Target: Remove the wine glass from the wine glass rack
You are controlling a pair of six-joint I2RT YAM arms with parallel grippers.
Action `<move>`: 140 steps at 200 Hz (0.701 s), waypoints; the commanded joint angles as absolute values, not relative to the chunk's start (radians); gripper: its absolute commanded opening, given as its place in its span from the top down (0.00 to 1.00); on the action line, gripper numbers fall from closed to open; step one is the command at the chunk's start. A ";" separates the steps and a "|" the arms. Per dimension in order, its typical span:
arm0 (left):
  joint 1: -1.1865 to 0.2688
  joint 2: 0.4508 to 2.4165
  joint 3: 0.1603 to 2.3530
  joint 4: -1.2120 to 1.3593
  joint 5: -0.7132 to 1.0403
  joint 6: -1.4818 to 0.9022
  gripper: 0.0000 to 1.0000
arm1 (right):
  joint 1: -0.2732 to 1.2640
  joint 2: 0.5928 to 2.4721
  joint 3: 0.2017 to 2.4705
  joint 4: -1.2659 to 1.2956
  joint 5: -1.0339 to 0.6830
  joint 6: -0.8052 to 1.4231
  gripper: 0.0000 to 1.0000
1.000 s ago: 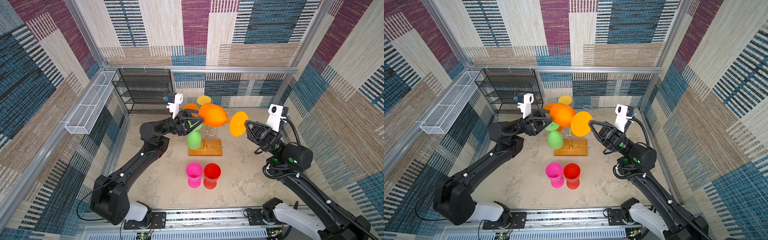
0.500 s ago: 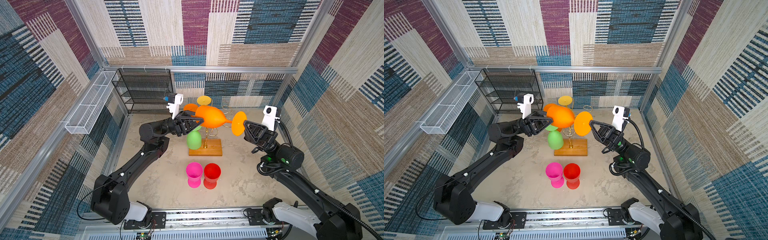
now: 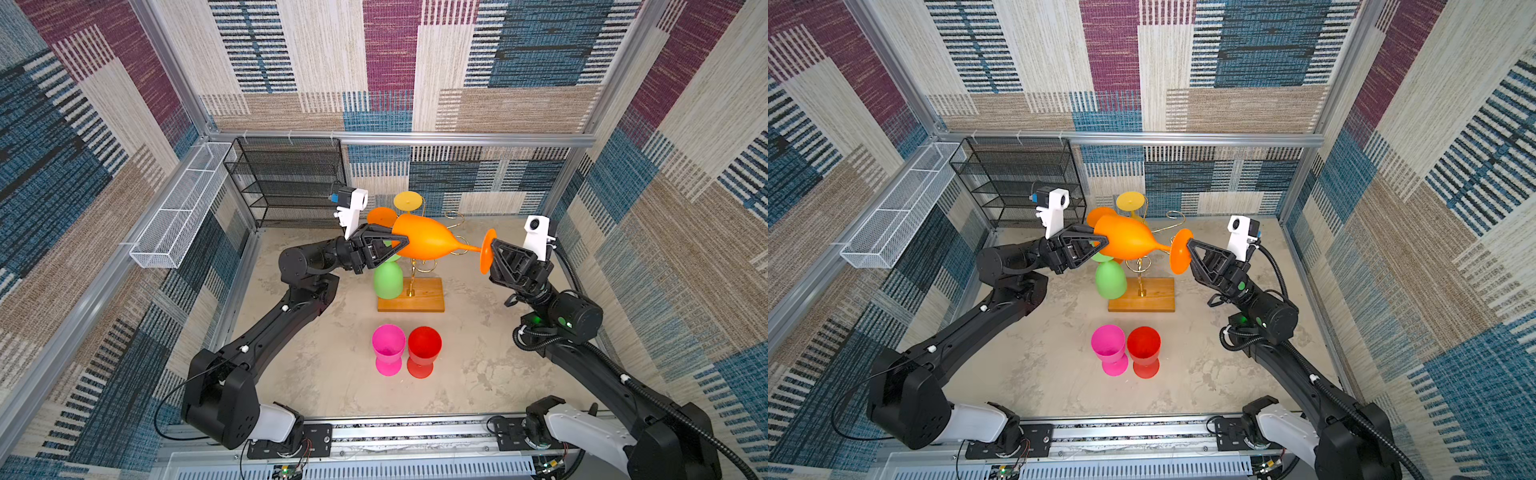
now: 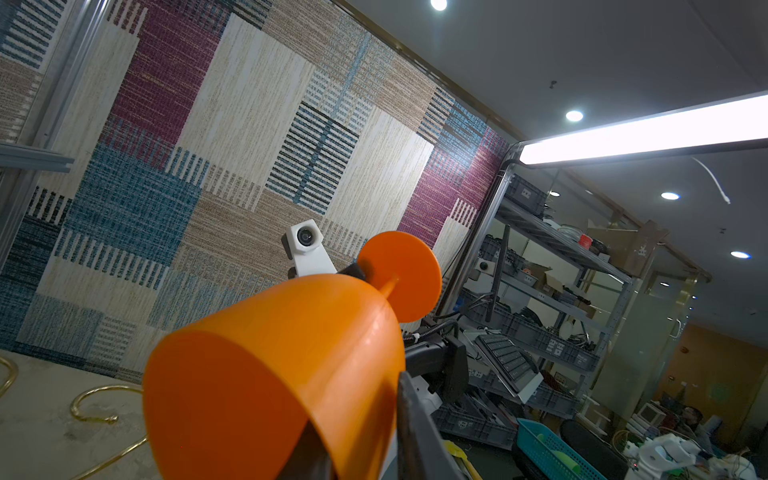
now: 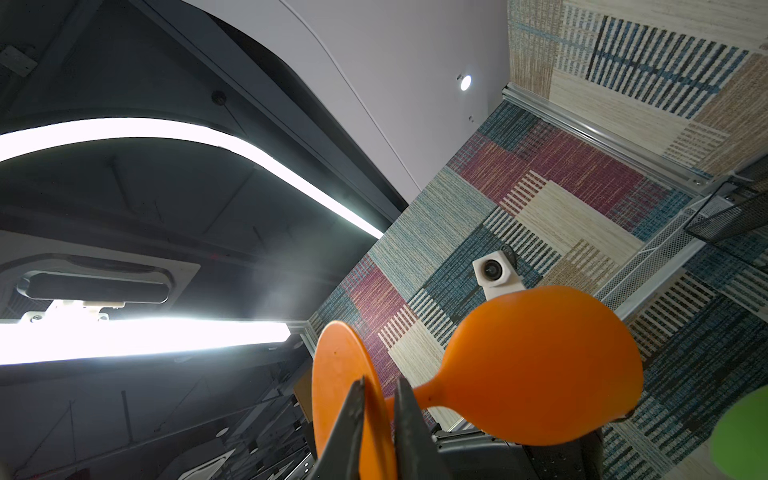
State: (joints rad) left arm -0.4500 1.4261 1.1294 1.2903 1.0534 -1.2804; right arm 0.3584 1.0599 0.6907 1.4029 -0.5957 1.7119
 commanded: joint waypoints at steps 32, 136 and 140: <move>-0.449 1.433 1.152 1.389 1.061 -1.358 0.85 | 0.334 1.029 0.665 1.473 -0.582 1.726 0.51; -0.449 1.327 1.219 1.104 1.115 -1.170 1.00 | 0.264 0.730 0.763 0.642 -0.488 1.263 0.23; -0.449 1.315 1.222 1.062 1.114 -1.142 1.00 | 0.264 0.722 0.777 0.587 -0.469 1.227 0.23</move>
State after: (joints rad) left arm -0.4496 1.3636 1.2041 1.2583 1.0893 -1.3155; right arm 0.2661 0.7784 0.7170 0.9501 -0.5457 1.4628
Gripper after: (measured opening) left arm 0.078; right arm 0.770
